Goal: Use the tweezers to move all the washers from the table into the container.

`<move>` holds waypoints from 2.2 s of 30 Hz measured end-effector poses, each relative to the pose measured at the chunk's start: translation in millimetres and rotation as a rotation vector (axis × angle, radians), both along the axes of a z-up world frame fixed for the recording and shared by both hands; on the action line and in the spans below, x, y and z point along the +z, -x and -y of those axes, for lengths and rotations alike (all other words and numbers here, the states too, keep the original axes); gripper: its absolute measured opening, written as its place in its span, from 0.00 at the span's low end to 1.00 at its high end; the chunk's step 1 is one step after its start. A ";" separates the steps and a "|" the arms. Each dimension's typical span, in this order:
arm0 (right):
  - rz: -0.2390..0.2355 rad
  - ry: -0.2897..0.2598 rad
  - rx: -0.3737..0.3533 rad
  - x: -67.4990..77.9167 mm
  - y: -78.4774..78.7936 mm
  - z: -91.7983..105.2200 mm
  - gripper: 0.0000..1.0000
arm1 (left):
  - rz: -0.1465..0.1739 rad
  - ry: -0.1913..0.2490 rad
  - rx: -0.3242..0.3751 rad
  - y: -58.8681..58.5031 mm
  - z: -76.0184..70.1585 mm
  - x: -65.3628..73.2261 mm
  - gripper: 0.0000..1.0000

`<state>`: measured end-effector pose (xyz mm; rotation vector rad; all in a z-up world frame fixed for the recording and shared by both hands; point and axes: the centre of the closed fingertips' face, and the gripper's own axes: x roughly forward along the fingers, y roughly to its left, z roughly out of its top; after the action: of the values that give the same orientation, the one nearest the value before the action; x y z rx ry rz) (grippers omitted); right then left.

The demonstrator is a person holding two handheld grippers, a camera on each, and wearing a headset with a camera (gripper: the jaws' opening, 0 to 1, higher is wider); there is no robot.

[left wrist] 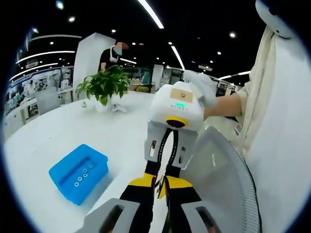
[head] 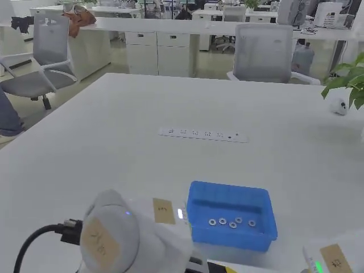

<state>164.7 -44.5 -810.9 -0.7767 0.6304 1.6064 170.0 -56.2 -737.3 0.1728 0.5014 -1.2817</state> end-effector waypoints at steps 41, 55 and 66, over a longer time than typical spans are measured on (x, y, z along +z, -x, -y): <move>-0.021 -0.232 -0.608 3.0 -28.5 84.8 0.58 | -0.084 -0.521 -0.164 -20.3 -53.1 -128.4 0.00; 0.000 -0.521 -0.914 43.9 -46.0 126.3 0.63 | -0.071 -0.629 -0.162 -20.1 -55.2 -139.8 0.00; 0.108 -0.546 -1.001 53.4 -59.6 144.6 0.67 | -0.041 -0.618 -0.015 -23.1 -64.8 -131.5 0.01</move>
<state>224.3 -189.1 -757.4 -0.0739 0.3645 0.7295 193.1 8.6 -868.9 0.6675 0.9245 -1.1135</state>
